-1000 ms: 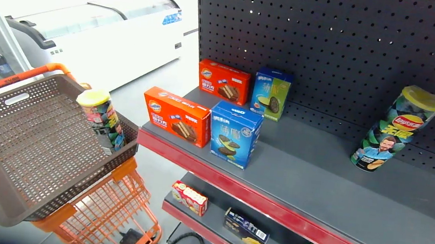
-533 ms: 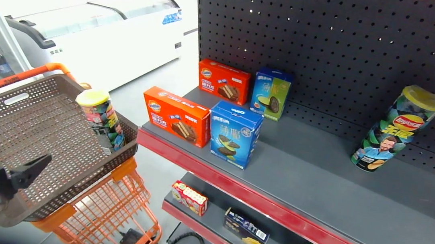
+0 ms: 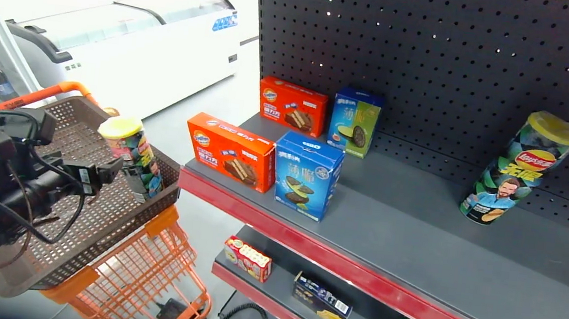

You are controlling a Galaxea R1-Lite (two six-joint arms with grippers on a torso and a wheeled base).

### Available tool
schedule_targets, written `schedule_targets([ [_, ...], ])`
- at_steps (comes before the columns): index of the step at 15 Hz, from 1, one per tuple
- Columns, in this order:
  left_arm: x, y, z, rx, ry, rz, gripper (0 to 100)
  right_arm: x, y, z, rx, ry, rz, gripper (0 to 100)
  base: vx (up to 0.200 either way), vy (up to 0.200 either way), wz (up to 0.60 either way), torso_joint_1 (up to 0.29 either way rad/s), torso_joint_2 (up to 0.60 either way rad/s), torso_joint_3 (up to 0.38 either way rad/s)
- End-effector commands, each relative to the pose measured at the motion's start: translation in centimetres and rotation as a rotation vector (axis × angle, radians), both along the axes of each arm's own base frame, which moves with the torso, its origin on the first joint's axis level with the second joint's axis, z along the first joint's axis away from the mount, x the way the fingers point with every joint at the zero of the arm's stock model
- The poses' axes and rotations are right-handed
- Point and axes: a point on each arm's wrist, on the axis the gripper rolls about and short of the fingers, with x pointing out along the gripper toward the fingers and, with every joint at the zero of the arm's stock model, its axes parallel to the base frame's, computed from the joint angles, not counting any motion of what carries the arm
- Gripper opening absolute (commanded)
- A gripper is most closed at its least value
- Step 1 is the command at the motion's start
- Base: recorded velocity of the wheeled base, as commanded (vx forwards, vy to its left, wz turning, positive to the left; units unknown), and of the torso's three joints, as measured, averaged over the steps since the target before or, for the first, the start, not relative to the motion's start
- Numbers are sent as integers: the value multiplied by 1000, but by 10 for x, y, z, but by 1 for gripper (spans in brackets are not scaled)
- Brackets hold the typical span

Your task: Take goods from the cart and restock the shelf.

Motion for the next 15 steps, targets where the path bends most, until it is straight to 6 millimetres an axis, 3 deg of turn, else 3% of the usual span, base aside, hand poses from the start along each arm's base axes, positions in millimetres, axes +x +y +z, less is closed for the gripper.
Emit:
schedule_targets([
  [1, 37, -3, -24, -14, 22, -23, 100, 0, 0, 0, -1, 0, 0, 100, 0, 0, 0, 0, 0, 0],
  [9, 94, -9, -45, -41, -35, -53, 100, 0, 0, 0, -1, 0, 0, 100, 0, 0, 0, 0, 0, 0],
  [15, 113, -11, -58, -37, -78, -63, 100, 0, 0, 0, -1, 0, 0, 100, 0, 0, 0, 0, 0, 0],
])
